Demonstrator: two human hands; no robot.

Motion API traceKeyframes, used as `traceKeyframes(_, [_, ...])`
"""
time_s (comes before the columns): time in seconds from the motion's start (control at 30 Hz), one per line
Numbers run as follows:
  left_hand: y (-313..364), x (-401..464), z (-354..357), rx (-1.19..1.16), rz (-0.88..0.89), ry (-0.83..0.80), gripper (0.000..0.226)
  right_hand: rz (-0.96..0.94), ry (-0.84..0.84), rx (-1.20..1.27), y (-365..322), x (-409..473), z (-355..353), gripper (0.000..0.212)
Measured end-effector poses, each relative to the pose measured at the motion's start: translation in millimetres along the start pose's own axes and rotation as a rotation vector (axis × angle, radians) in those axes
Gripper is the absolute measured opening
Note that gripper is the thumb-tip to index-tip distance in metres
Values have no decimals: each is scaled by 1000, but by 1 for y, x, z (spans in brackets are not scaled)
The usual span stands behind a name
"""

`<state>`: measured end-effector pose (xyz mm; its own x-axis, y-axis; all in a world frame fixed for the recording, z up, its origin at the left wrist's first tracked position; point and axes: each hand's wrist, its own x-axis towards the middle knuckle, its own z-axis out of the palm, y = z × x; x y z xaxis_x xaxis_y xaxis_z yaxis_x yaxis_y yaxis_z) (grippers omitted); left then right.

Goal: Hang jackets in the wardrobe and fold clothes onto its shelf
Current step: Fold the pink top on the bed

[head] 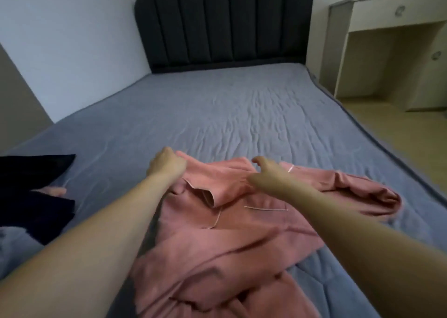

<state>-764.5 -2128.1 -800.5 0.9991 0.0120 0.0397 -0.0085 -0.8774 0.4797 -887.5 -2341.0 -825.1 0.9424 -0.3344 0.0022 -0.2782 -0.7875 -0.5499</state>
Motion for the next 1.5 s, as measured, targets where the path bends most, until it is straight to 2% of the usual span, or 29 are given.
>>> traceKeyframes(0.03, [-19,9,2,-89,-70,-44,43,-45,-46,-77,-18,12,16,74])
traceKeyframes(0.1, [-56,26,9,-282,-96,-195,41,-131,-159,-253,-53,36,50,103])
traceKeyframes(0.2, [-76,30,25,-439,52,-417,42,-152,-392,-417,-69,52,62,138])
traceKeyframes(0.23, [-81,36,29,-467,99,-427,49,-138,-466,-469,-73,57,65,140])
traceKeyframes(0.27, [-84,42,31,-499,125,-432,55,-134,-506,-514,-75,59,66,133])
traceKeyframes(0.3, [-84,48,32,-538,143,-449,55,-154,-494,-556,-76,62,65,111])
traceKeyframes(0.37, [-78,59,34,-516,213,-486,41,-248,-322,-593,-75,65,57,43])
traceKeyframes(0.4, [-73,63,34,-331,285,-470,41,-266,-216,-563,-74,63,48,21])
traceKeyframes(0.43, [-68,66,33,-92,360,-424,51,-263,-113,-504,-72,62,38,13])
traceKeyframes(0.5, [-55,59,22,194,517,-298,71,-182,74,-298,-67,57,15,15])
traceKeyframes(0.57, [-38,36,1,240,662,-264,78,-53,218,-79,-67,47,-10,19])
traceKeyframes(0.6, [-29,21,-12,221,723,-273,74,-7,271,0,-69,41,-21,20])
traceKeyframes(0.63, [-21,5,-27,149,757,-314,62,14,316,55,-71,33,-32,20])
traceKeyframes(0.7, [-7,-33,-60,-217,707,-486,19,-11,408,104,-83,12,-54,22])
traceKeyframes(0.73, [0,-50,-76,-395,663,-590,8,-45,444,110,-90,-1,-65,23])
traceKeyframes(0.93, [19,-127,-156,-1025,625,-884,21,-223,645,67,-130,-64,-129,8])
traceKeyframes(1.0, [22,-132,-177,-1245,607,-1012,24,-243,720,88,-137,-81,-150,9])
traceKeyframes(1.07, [26,-135,-206,-1304,600,-1138,27,-216,806,94,-143,-94,-169,14])
traceKeyframes(1.17, [33,-137,-252,-985,573,-1212,30,-161,911,87,-155,-102,-190,35])
traceKeyframes(1.23, [39,-136,-280,-818,592,-1224,44,-180,959,72,-166,-98,-197,35])
traceKeyframes(1.3, [49,-133,-302,-817,635,-1174,50,-202,999,48,-176,-91,-200,28])
traceKeyframes(1.37, [57,-125,-315,-867,657,-1083,35,-209,1027,42,-187,-78,-202,22])
traceKeyframes(1.43, [60,-115,-314,-802,630,-909,13,-201,1033,33,-193,-61,-201,28])
traceKeyframes(1.5, [61,-96,-299,-610,566,-596,15,-197,1027,13,-191,-40,-194,32])
